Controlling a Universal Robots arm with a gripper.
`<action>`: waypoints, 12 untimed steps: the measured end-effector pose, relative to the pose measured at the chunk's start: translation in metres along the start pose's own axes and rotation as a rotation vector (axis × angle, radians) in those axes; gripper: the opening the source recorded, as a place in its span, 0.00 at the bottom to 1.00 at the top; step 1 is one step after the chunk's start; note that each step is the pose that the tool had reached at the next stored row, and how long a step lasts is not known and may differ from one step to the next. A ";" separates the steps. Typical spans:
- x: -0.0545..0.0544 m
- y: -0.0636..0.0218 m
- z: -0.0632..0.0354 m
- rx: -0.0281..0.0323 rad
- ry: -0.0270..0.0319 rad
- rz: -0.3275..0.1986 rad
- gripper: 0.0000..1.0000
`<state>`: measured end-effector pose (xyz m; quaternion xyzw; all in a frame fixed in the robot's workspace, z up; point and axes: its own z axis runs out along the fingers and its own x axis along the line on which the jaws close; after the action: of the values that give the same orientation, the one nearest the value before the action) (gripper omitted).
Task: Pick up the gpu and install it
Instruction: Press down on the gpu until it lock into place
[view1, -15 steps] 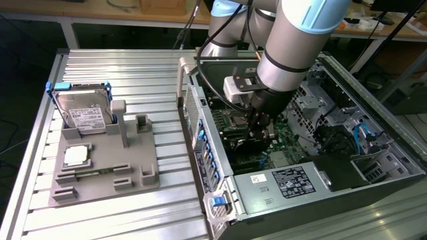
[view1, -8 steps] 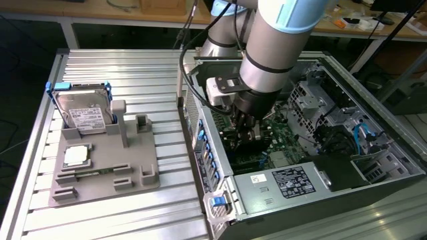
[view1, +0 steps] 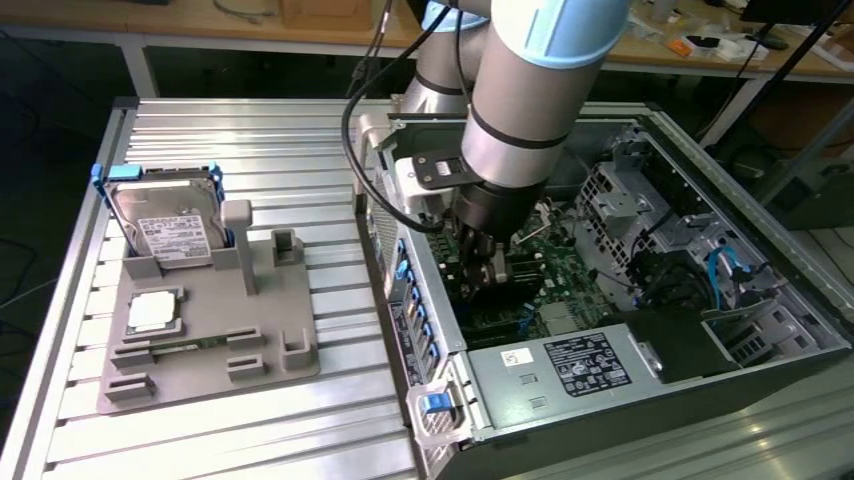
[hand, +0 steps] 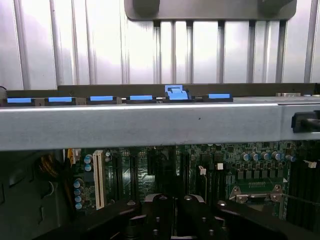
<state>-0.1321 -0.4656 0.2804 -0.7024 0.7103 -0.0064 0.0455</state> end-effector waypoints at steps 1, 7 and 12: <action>0.000 -0.0001 0.0014 -0.0009 -0.0002 0.000 0.10; 0.000 -0.0019 0.0077 -0.0182 0.0008 0.008 0.10; 0.000 -0.0018 0.0093 -0.0276 0.0009 0.008 0.10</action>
<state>-0.1296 -0.4656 0.2711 -0.7000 0.7132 0.0033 0.0355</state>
